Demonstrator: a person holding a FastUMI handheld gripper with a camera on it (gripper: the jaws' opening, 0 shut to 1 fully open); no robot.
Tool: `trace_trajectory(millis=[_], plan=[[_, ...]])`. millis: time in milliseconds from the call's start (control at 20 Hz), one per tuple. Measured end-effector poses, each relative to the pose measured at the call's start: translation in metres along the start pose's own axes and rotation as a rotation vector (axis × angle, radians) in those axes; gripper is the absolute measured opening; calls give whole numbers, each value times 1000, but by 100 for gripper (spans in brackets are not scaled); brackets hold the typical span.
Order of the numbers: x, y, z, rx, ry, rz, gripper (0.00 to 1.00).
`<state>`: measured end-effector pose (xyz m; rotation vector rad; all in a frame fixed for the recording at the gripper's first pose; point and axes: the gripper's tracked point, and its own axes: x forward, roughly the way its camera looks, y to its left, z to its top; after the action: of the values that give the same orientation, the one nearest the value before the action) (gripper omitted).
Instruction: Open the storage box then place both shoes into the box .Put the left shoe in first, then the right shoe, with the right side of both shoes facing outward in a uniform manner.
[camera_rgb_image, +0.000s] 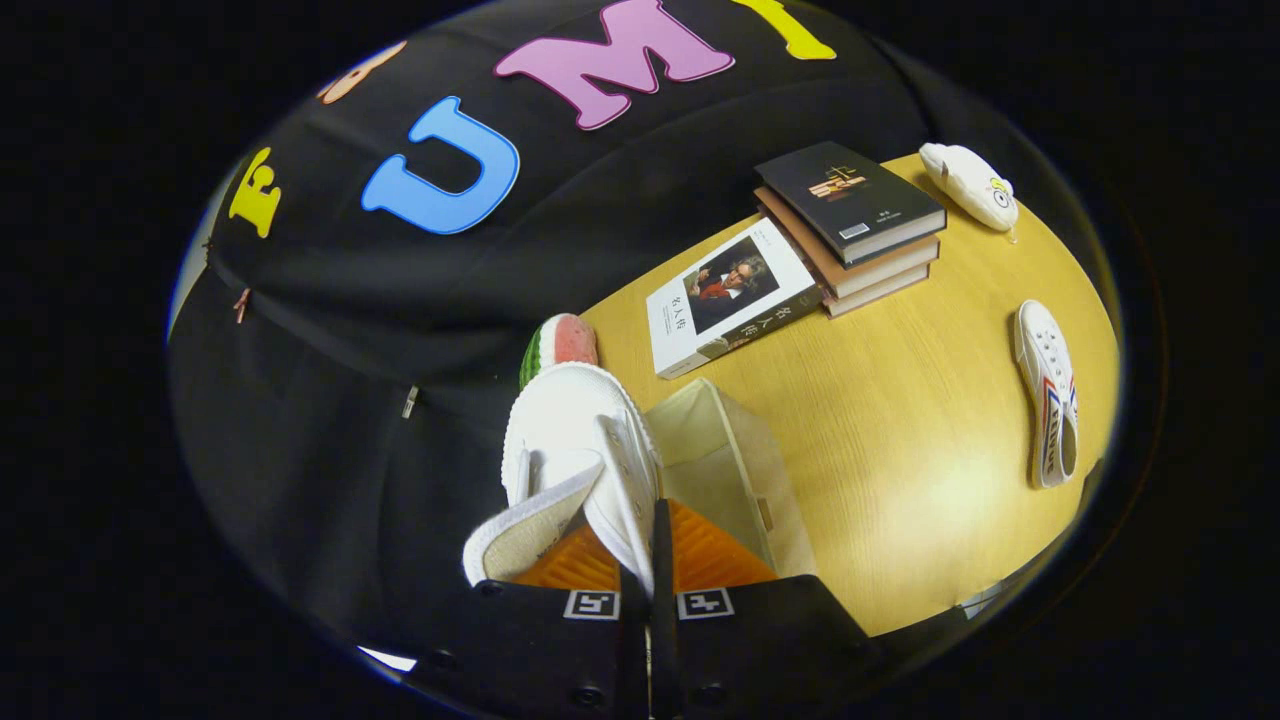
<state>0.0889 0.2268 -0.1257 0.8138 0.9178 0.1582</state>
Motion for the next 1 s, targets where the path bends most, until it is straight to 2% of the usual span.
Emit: trace_trajectory(millis=[700,850,950,1000], plan=[[60,-8,-58,-17,50,-173,6],[70,-7,-65,-20,68,-185,7],[79,2,-66,-10,83,-155,16],[77,6,-73,-13,103,-152,37]])
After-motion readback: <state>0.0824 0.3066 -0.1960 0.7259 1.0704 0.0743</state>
